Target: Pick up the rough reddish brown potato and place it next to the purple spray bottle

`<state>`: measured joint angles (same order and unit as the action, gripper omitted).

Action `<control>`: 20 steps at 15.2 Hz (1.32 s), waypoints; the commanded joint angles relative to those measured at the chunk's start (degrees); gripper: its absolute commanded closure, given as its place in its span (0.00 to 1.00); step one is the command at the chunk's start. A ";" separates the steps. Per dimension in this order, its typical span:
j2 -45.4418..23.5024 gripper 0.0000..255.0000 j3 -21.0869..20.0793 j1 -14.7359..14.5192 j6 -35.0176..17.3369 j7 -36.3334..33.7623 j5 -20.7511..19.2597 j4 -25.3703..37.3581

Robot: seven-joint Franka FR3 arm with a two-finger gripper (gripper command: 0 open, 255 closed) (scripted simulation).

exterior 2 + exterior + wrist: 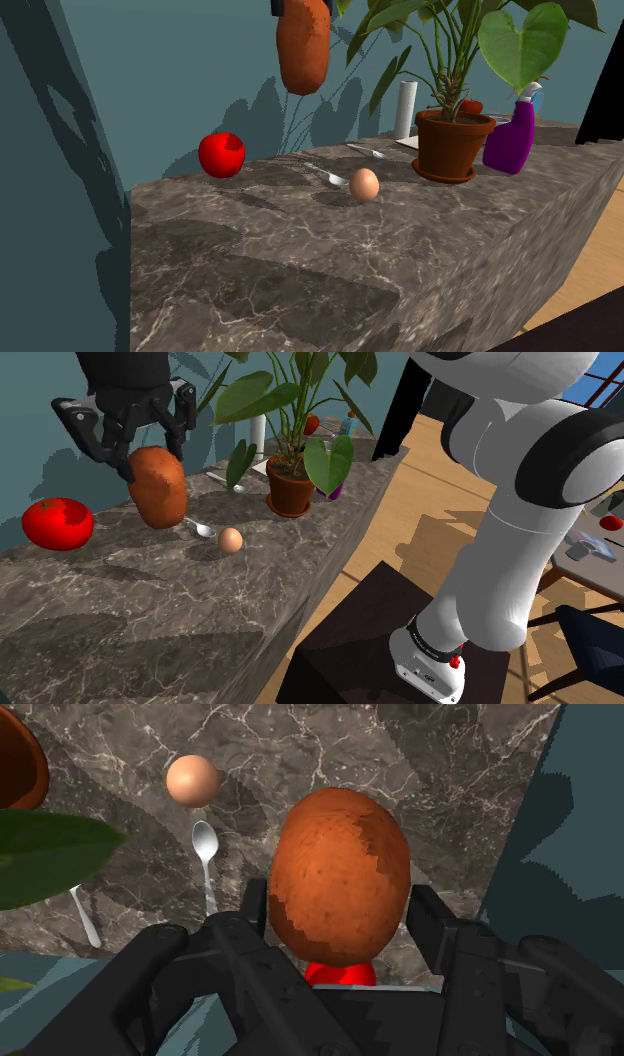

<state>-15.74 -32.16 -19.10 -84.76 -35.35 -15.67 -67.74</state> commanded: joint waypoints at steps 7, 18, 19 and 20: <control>17.24 1.00 4.60 10.89 -6.94 12.37 10.13 -20.27; 31.25 1.00 15.60 17.07 -10.09 29.82 15.61 -35.35; 32.08 1.00 16.62 17.52 -10.23 31.32 15.73 -36.24; 32.83 1.00 17.67 17.94 -10.35 32.81 15.81 -37.06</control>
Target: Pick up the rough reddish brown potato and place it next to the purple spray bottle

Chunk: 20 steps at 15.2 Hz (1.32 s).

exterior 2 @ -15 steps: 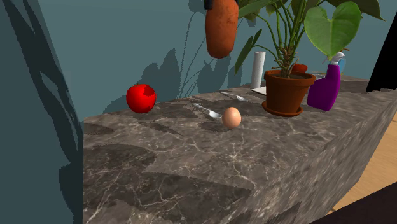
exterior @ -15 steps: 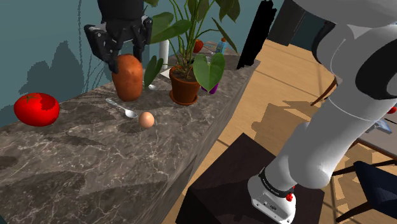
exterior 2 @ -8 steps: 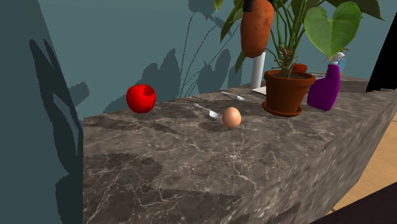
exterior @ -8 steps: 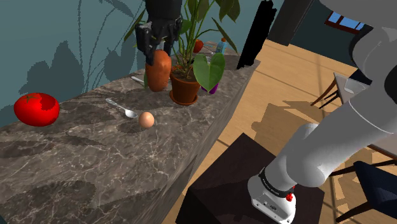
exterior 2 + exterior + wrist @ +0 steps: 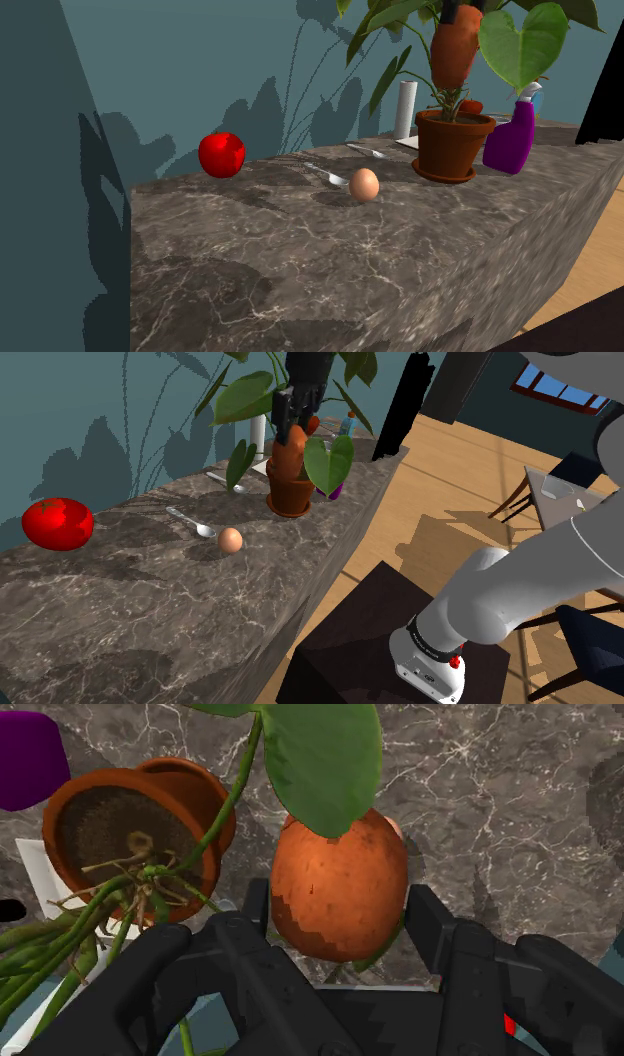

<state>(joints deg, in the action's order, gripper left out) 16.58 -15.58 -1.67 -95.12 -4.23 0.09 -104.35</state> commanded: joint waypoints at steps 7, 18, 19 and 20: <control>3.98 1.00 8.25 3.57 -0.62 11.83 -0.33 -4.31; 3.29 1.00 19.31 8.54 -1.28 27.36 -2.07 -3.92; 2.87 1.00 20.32 8.98 -1.32 28.77 -2.18 -3.50; 2.38 1.00 21.31 9.42 -1.36 30.18 -2.27 -3.01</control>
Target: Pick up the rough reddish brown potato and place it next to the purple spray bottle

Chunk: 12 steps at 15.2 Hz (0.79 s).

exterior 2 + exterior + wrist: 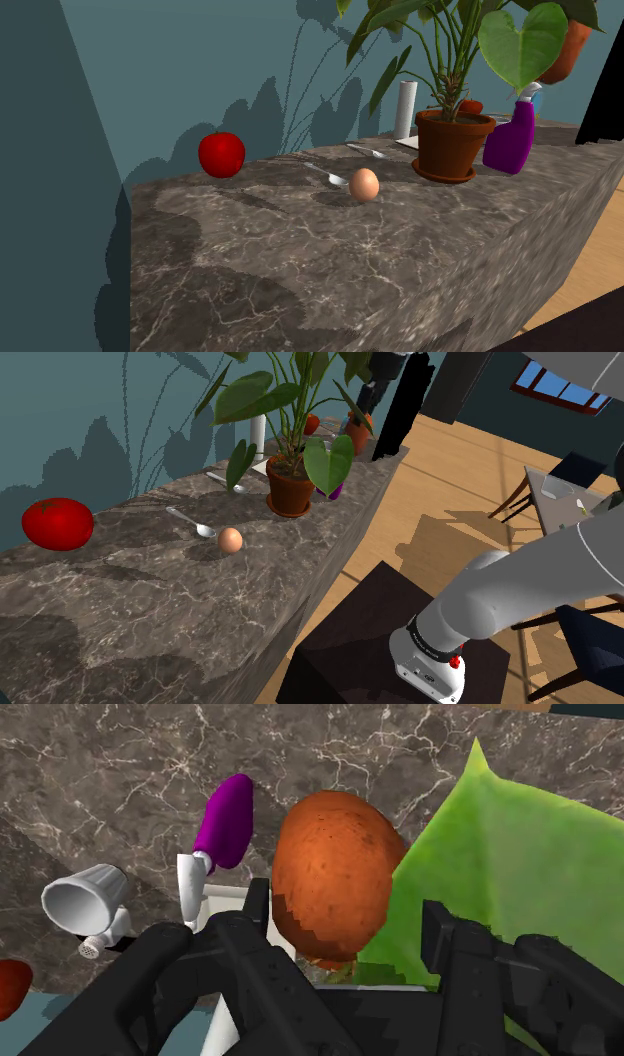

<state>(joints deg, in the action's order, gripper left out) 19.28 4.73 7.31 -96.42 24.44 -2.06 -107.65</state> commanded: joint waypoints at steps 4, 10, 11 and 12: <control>-2.89 1.00 4.96 2.21 -0.12 7.20 -0.18 2.93; -8.63 1.00 10.80 4.92 0.22 15.94 0.91 8.99; -9.90 1.00 11.83 5.43 0.37 17.54 1.30 10.37; -9.67 1.00 11.79 5.46 -0.44 17.51 1.23 9.34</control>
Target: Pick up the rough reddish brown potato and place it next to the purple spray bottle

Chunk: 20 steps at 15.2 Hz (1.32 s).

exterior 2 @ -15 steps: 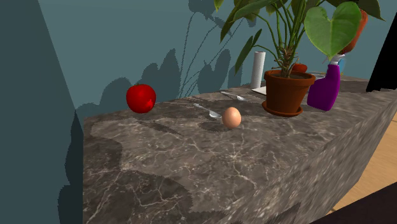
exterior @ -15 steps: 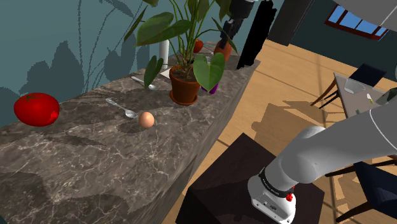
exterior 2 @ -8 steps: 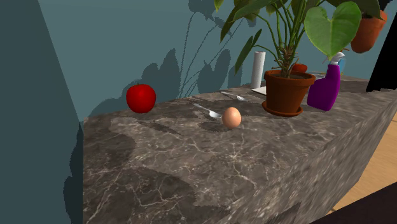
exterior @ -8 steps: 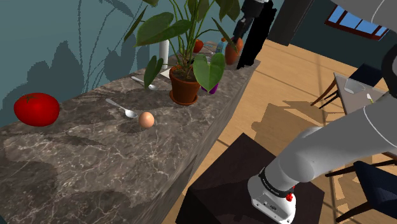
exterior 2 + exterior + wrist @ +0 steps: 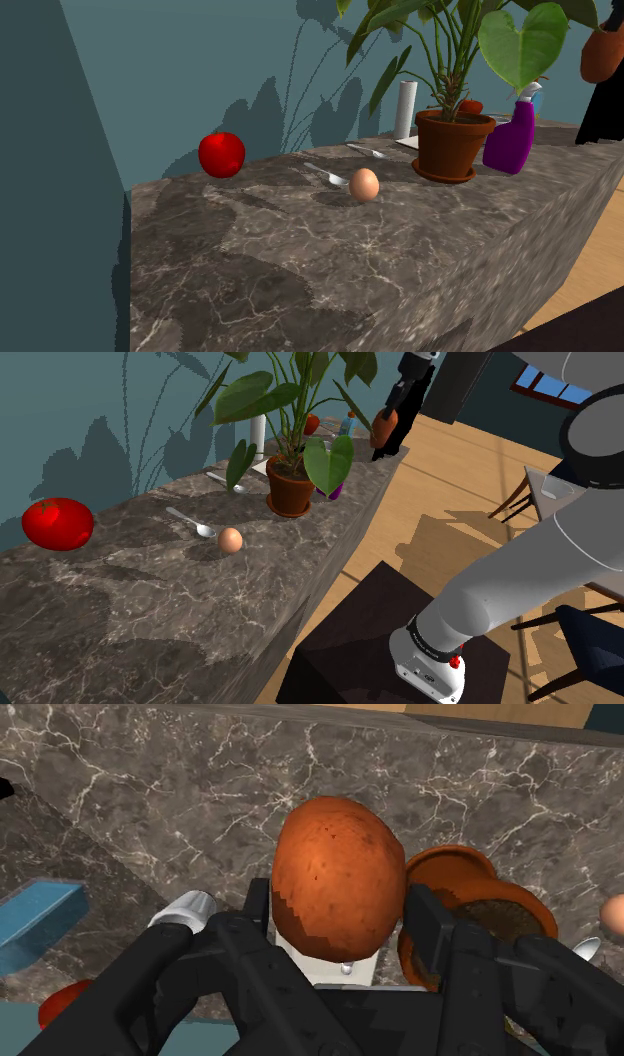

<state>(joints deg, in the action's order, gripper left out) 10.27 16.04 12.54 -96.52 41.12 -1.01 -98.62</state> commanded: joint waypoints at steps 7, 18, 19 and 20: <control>0.59 1.00 0.43 0.32 -5.90 0.69 -0.18 -6.44; 1.18 1.00 0.57 0.47 -14.42 0.73 -0.39 -15.53; 1.15 1.00 0.60 0.49 -15.19 0.76 -0.39 -16.28; 1.11 1.00 0.63 0.50 -15.96 0.78 -0.39 -17.01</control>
<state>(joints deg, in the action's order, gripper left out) 11.49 16.68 13.06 -111.64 41.93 -1.43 -114.95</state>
